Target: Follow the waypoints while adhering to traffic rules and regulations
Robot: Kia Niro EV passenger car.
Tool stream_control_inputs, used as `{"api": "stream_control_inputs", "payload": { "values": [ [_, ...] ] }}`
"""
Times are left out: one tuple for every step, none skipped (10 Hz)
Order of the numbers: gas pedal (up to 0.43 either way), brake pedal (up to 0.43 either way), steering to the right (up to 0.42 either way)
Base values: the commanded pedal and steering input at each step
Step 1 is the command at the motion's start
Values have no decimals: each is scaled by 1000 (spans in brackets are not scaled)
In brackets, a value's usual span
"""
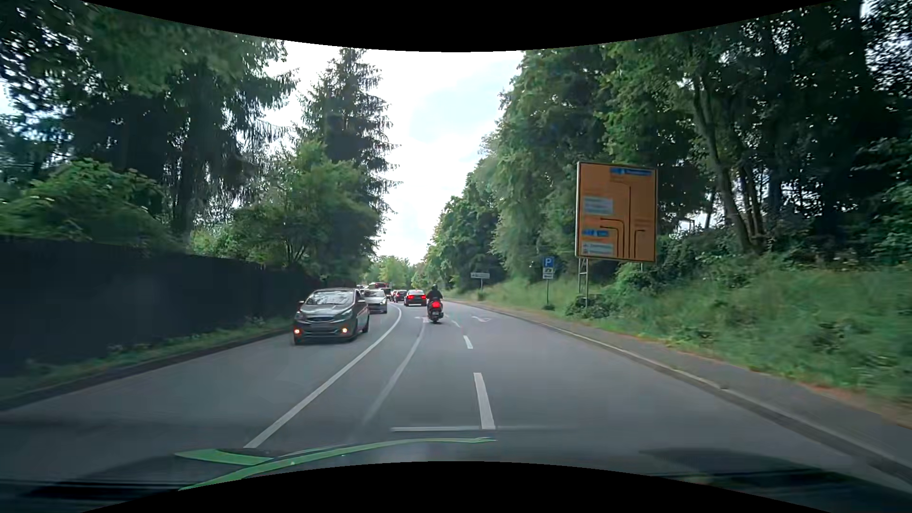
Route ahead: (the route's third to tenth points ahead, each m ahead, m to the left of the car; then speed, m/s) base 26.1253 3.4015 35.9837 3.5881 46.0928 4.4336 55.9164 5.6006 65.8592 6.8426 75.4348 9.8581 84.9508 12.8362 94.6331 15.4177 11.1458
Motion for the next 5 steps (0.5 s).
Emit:
{"api": "stream_control_inputs", "payload": {
  "values": [
    [0,0,-18],
    [0,49,-18],
    [0,116,-18],
    [0,134,-18],
    [0,140,-18]
  ]
}}
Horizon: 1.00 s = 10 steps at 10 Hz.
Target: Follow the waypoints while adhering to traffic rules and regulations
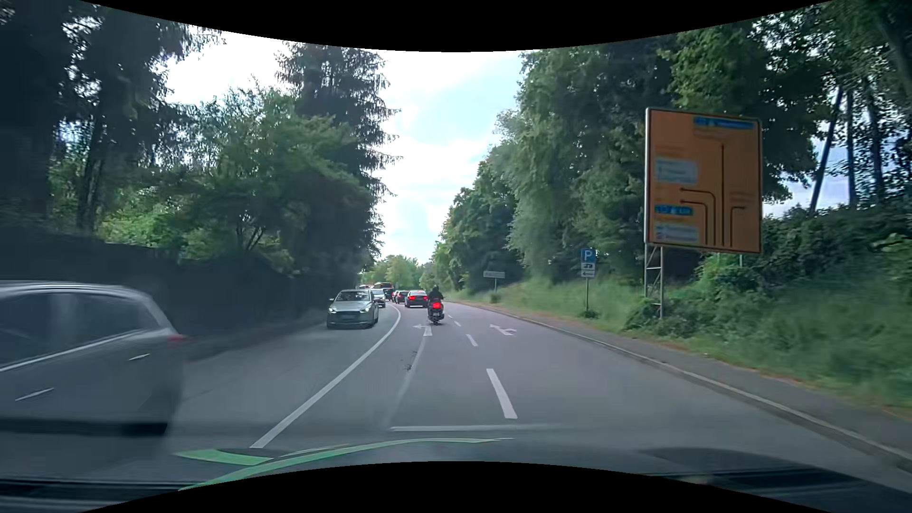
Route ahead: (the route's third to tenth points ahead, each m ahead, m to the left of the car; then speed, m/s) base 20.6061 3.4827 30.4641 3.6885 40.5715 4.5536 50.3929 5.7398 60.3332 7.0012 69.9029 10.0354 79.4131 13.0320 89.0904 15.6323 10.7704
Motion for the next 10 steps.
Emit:
{"api": "stream_control_inputs", "payload": {
  "values": [
    [0,146,-18],
    [0,152,-18],
    [0,159,-18],
    [0,171,-18],
    [0,177,-18],
    [0,189,-18],
    [0,189,-18],
    [0,195,-18],
    [0,201,-18],
    [0,201,-17]
  ]
}}
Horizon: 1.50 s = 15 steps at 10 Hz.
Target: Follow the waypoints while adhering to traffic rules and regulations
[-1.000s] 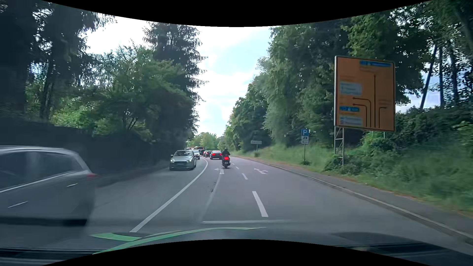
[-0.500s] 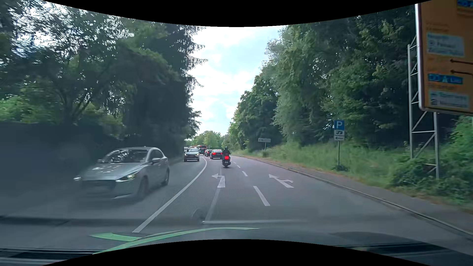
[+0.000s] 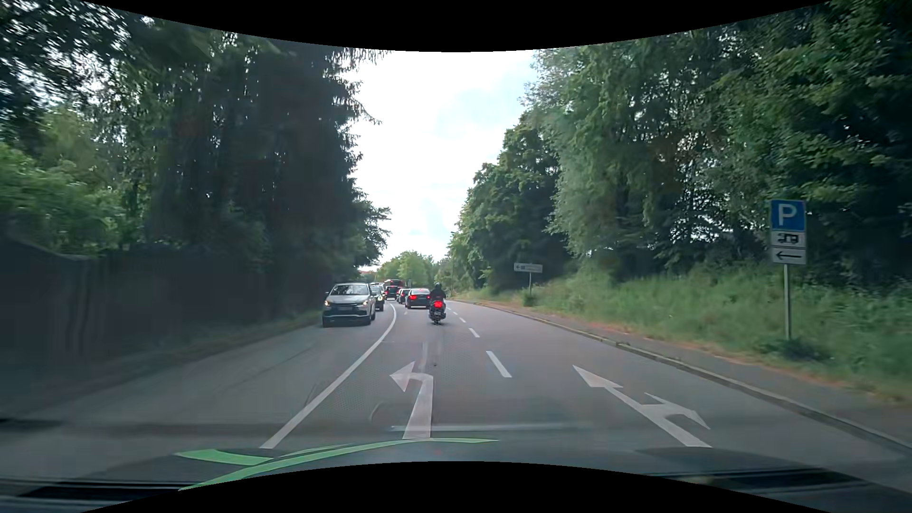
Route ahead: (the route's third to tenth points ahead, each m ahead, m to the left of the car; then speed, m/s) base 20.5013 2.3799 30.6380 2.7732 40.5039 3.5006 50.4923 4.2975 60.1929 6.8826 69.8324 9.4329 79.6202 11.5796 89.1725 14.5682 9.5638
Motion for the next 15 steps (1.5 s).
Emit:
{"api": "stream_control_inputs", "payload": {
  "values": [
    [0,201,-17],
    [0,201,-17],
    [0,195,-17],
    [0,195,-17],
    [0,189,-17],
    [0,189,-17],
    [0,189,-17],
    [0,189,-17],
    [0,189,-19],
    [0,189,-22],
    [0,189,-22],
    [0,189,-22],
    [0,189,-22],
    [0,189,-20],
    [0,189,-18]
  ]
}}
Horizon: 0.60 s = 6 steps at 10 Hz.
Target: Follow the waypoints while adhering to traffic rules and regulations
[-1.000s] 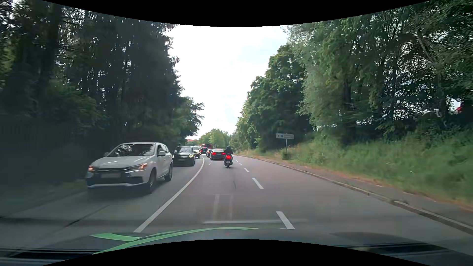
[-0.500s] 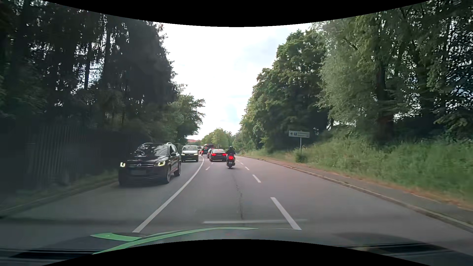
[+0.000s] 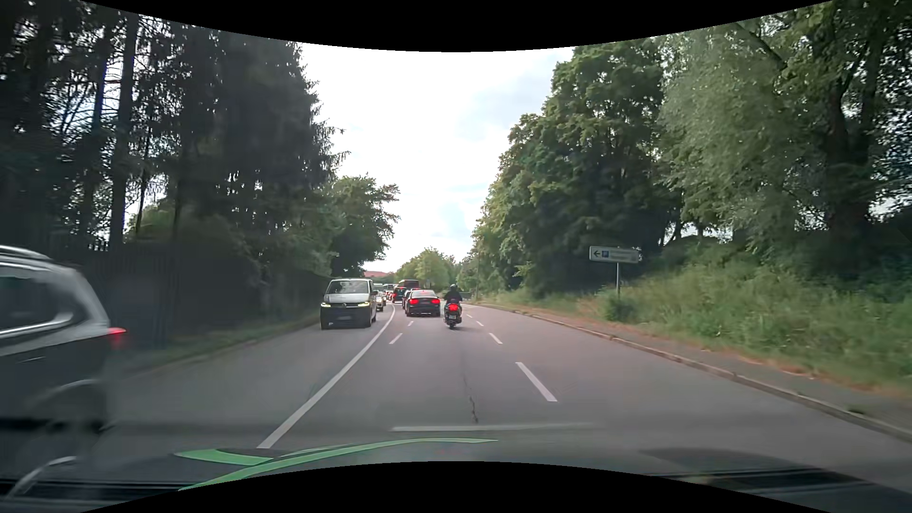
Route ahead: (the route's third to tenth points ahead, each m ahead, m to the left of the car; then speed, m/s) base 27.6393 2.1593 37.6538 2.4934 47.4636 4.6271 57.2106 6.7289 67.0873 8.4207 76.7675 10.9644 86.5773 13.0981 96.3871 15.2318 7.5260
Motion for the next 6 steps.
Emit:
{"api": "stream_control_inputs", "payload": {
  "values": [
    [0,189,-16],
    [0,183,-16],
    [0,183,-16],
    [0,183,-16],
    [0,177,-16],
    [0,177,-16]
  ]
}}
